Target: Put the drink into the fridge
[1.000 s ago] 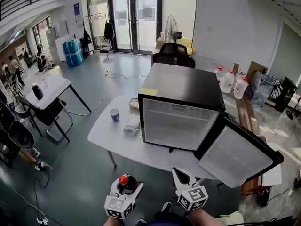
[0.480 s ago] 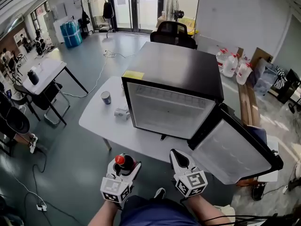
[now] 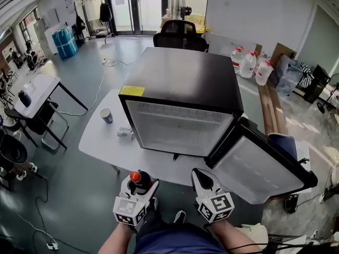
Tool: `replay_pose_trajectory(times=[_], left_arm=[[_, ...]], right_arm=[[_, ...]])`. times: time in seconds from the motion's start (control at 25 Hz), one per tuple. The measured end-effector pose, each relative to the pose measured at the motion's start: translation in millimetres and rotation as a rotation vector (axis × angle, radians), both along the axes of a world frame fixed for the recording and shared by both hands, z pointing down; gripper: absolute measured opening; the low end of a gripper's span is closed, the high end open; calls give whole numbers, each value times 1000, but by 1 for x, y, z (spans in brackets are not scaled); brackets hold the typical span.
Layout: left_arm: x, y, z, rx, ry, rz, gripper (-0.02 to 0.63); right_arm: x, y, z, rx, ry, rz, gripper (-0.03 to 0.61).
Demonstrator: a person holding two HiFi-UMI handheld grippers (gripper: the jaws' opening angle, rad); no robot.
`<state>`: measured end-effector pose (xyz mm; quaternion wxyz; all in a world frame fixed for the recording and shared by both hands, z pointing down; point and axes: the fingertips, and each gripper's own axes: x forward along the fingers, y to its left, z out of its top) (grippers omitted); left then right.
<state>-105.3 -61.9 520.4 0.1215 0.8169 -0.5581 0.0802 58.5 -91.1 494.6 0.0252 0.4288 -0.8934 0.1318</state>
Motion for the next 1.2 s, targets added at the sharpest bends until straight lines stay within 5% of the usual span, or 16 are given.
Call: replay_pose_trajectory(times=[0.64, 1.2], left_arm=[[9, -100, 15, -20, -57, 287, 318], [56, -164, 67, -40, -116, 527, 318]], right_arm=[[-3, -45, 5, -45, 10, 239, 6], [34, -32, 12, -72, 34, 508, 6]])
